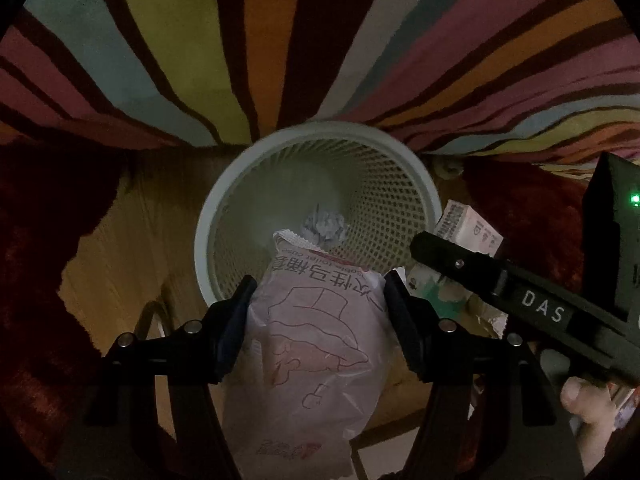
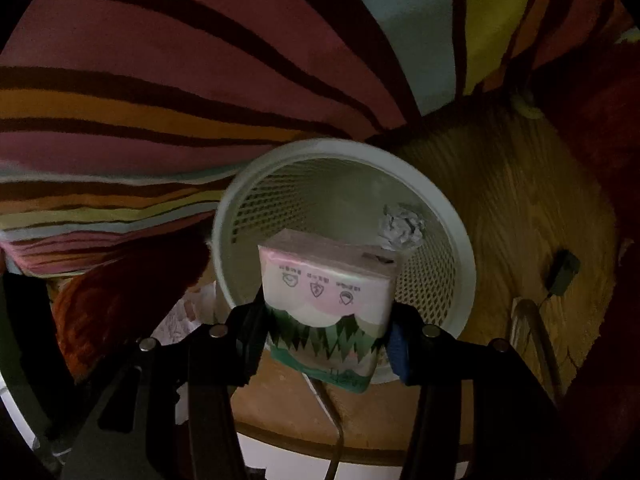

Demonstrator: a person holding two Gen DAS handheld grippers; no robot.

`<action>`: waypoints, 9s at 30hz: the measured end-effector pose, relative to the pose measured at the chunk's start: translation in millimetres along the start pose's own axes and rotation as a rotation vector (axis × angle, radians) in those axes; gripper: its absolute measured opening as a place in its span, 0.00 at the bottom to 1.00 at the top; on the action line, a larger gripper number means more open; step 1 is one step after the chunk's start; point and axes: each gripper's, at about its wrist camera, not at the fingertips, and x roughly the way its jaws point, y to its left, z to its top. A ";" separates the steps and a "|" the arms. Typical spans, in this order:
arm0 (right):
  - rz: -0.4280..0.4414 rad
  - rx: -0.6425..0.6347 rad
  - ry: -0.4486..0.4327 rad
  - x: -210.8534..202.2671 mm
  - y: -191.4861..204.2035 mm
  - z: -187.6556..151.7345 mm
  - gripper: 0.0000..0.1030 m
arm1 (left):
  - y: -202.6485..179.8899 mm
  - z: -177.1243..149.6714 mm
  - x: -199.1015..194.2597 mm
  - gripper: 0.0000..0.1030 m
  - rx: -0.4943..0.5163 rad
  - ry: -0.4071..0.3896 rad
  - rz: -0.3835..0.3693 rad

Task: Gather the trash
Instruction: 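Open both tools to drop the bag and tissue pack into the wastebasket, then raise both tools back toward the trash on the bed, then grasp the green tissue pack with the left tool while the right tool grasps crumpled paper, then carry the tissue pack and crumpled paper down over the wastebasket with both tools, then open both tools to drop the tissue pack and paper into the wastebasket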

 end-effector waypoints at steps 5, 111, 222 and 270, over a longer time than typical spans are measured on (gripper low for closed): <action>0.007 0.033 0.039 11.4 -4.9 6.0 0.47 | 5.6 8.6 18.3 0.63 -0.045 0.049 0.002; -0.013 -0.420 -0.923 -267.0 120.3 114.8 0.92 | -59.0 137.3 -262.5 0.88 0.347 -0.897 0.178; 0.161 -0.400 -0.700 -238.2 67.2 -2.6 0.52 | -31.5 -12.4 -226.5 0.73 0.407 -0.784 -0.033; 0.082 -0.099 -0.016 -41.3 9.1 -17.5 0.52 | -18.9 -8.6 -40.7 0.73 0.182 -0.063 0.022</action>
